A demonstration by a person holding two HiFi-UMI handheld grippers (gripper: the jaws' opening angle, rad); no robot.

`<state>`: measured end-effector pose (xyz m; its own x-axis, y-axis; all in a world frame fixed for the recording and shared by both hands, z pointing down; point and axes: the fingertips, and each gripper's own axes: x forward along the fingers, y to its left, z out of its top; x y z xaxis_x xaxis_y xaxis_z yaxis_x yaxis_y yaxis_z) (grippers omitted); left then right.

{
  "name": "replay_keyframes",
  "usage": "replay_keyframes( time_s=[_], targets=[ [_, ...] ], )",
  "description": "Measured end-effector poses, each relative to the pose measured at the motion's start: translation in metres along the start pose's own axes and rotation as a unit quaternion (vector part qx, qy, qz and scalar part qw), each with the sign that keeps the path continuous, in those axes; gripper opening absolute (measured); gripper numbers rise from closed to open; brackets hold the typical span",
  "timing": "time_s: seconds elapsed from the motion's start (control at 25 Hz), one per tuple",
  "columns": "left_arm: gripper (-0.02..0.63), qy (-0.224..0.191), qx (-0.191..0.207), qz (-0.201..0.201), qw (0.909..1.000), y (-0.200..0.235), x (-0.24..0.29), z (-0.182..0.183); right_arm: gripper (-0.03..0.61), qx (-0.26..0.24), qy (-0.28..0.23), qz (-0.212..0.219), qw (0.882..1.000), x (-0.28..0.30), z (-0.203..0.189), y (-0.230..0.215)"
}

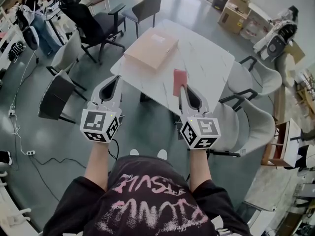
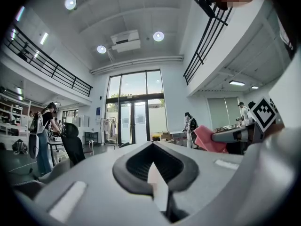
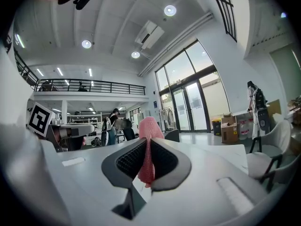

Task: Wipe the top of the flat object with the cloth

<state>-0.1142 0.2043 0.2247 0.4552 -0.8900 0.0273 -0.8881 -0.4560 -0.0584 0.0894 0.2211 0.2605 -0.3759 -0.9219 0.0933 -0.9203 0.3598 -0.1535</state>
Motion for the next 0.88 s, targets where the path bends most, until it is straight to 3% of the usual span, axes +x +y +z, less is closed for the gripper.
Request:
replay_keyframes(
  time_s=[0.44,0.88],
  targets=[
    [0.000,0.000,0.004,0.002,1.0000,-0.014,0.007,0.003,0.044,0.008,0.000,0.011,1.000,-0.002,-0.001,-0.011],
    [0.000,0.005,0.013,0.008,0.9999,-0.052,0.036,0.001,0.044,0.009,0.000,0.030,1.000,-0.004,-0.002,-0.049]
  ],
)
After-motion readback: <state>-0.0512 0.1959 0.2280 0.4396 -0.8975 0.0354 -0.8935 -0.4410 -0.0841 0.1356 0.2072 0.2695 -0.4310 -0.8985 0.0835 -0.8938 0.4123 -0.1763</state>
